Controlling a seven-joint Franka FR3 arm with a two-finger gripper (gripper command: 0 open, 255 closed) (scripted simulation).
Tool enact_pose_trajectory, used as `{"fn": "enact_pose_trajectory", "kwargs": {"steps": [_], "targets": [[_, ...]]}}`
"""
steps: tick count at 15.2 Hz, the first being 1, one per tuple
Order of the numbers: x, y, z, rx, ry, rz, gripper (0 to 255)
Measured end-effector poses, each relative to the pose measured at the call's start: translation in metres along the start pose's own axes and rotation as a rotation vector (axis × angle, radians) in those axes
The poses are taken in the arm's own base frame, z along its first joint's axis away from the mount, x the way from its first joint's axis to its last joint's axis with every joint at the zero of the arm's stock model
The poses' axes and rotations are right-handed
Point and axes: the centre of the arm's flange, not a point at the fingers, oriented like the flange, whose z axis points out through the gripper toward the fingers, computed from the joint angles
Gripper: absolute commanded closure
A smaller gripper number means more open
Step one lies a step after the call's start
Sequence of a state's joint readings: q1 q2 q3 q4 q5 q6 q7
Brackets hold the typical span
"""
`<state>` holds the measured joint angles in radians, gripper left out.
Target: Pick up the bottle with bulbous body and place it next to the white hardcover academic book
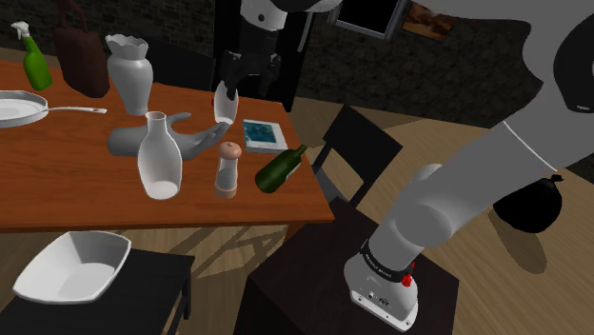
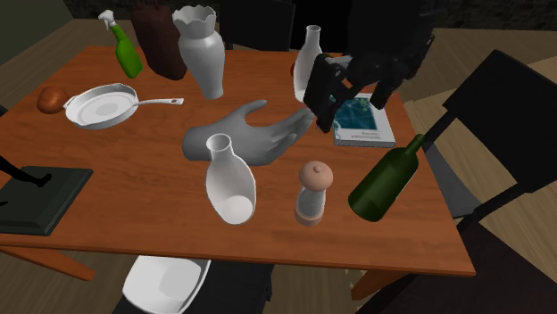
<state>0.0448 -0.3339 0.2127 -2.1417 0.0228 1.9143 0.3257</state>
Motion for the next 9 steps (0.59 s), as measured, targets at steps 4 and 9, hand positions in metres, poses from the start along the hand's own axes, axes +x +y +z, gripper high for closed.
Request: {"fn": "enact_pose_trajectory", "kwargs": {"steps": [4, 9], "targets": [[0.03, -0.036, 0.024, 0.008, -0.009, 0.008, 0], [0.068, -0.09, 0.053, 0.018, -0.022, 0.017, 0]]}}
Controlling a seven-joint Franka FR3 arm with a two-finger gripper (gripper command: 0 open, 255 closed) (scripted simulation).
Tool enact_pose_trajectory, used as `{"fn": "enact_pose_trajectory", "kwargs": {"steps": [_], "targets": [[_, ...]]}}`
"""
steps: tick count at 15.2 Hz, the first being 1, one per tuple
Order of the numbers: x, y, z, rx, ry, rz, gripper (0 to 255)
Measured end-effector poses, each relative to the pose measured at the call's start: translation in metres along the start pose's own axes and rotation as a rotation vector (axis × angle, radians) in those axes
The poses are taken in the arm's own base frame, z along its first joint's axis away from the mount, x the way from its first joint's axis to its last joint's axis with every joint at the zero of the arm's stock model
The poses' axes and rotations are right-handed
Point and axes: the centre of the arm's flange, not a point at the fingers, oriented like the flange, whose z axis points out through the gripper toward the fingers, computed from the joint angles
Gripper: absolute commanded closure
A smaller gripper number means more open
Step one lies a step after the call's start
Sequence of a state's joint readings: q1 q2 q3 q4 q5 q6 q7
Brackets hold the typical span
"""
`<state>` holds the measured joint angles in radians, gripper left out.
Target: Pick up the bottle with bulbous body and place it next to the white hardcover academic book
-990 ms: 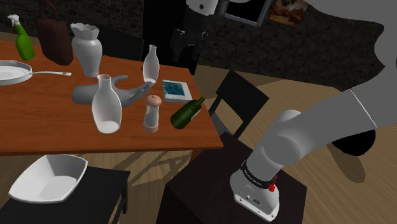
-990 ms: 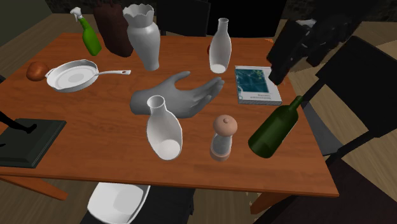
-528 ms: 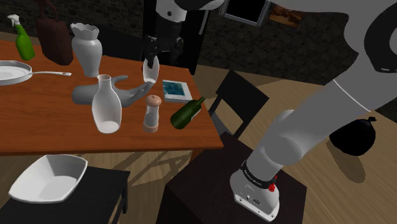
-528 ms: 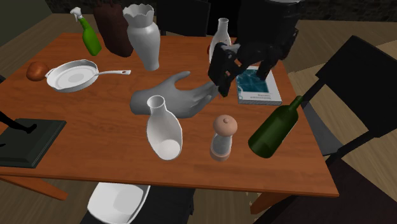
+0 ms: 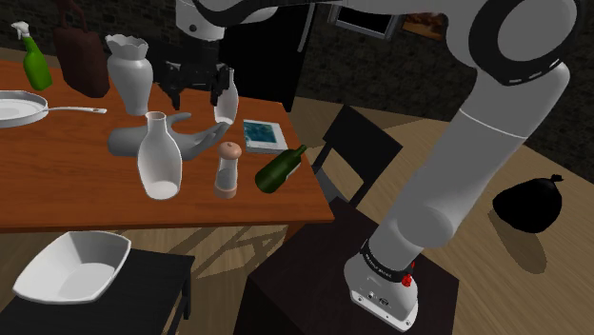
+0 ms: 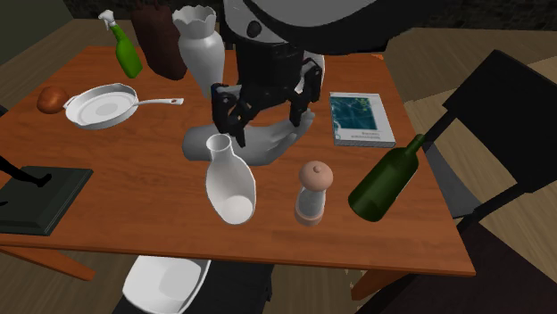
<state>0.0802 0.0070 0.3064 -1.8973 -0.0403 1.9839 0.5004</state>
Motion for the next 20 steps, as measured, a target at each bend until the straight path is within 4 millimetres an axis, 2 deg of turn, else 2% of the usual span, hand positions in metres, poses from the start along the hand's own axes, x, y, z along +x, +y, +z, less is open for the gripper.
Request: {"fn": "enact_pose_trajectory", "kwargs": {"steps": [6, 8, 15, 20], "targets": [[0.048, -0.054, 0.031, 0.012, -0.015, 0.012, 0], [0.051, -0.063, 0.039, 0.013, -0.017, 0.014, 0], [0.052, -0.066, 0.076, 0.014, -0.018, 0.015, 0], [0.051, -0.066, 0.079, 0.014, -0.018, 0.015, 0]]}}
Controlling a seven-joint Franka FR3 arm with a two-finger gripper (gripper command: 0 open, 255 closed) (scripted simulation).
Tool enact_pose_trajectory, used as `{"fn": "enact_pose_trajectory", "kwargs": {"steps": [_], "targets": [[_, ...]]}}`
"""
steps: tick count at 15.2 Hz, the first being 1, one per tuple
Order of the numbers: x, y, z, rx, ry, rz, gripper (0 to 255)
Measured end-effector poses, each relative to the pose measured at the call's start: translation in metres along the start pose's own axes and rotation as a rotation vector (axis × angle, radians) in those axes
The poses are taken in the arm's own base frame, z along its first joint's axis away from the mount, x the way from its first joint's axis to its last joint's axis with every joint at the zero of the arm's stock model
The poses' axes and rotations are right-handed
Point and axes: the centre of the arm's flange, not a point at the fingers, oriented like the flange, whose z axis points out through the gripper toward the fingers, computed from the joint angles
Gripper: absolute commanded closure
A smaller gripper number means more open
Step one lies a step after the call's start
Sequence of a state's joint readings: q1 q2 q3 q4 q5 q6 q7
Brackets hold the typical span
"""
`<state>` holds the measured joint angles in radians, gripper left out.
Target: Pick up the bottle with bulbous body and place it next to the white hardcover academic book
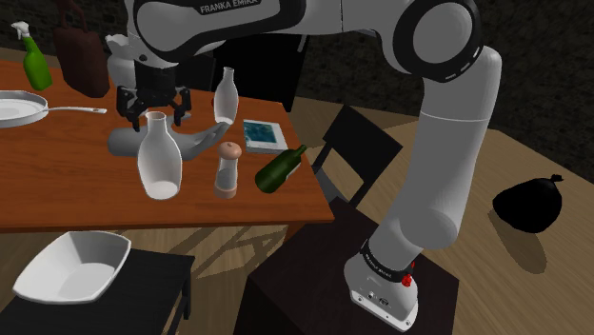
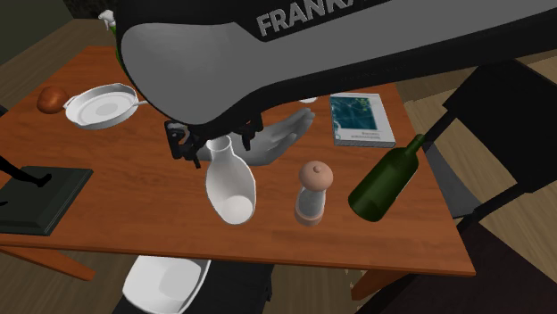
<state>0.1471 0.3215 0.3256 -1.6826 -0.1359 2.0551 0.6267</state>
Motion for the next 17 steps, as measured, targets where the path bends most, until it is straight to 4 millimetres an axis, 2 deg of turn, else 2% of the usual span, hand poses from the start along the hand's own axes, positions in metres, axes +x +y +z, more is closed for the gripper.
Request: {"fn": "enact_pose_trajectory", "kwargs": {"steps": [1, 2, 12, 17], "targets": [[0.0, 0.0, 0.0, 0.0, 0.0, 0.0, 0], [0.0, 0.0, 0.0, 0.0, 0.0, 0.0, 255], [0.0, 0.0, 0.0, 0.0, 0.001, 0.0, 255], [0.001, -0.001, -0.02, 0.0, 0.0, 0.0, 255]]}}
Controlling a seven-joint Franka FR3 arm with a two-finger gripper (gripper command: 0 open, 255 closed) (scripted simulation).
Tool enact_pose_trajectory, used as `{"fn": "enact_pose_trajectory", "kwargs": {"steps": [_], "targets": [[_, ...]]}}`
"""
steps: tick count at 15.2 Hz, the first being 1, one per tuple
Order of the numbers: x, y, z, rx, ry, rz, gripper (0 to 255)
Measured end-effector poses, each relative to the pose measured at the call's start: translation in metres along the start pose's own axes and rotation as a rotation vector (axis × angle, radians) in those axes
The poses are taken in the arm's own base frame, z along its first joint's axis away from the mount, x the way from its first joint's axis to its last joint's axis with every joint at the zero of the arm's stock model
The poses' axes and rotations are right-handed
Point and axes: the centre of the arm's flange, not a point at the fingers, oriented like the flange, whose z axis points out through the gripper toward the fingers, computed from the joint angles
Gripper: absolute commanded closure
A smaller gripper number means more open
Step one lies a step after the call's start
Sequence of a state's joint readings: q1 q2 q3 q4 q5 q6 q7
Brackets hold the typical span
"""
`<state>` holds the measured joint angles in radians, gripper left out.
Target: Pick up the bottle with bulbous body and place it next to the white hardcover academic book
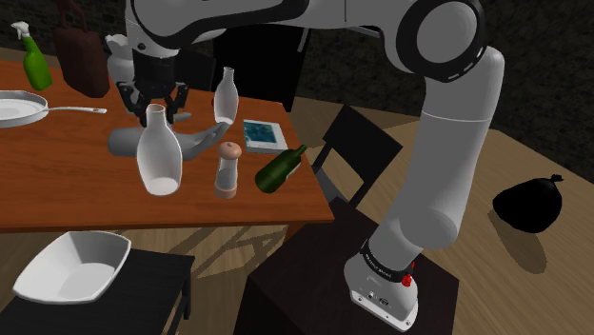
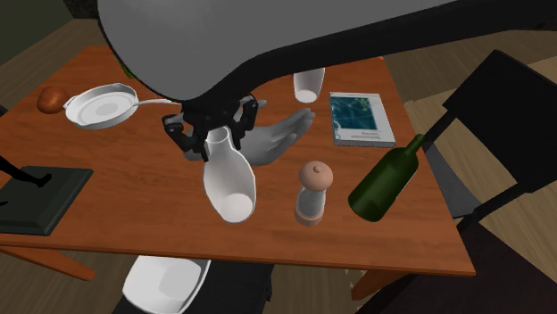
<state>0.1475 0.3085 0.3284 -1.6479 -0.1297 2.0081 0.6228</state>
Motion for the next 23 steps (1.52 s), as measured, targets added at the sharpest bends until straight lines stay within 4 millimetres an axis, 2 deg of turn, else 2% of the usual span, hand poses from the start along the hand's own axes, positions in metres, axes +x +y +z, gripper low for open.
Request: {"fn": "enact_pose_trajectory", "kwargs": {"steps": [14, 16, 23], "targets": [[0.005, -0.001, -0.073, 0.0, 0.0, 0.0, 255], [0.005, 0.011, -0.086, 0.0, 0.0, 0.0, 255], [0.011, 0.081, -0.141, 0.0, 0.001, 0.001, 255]]}}
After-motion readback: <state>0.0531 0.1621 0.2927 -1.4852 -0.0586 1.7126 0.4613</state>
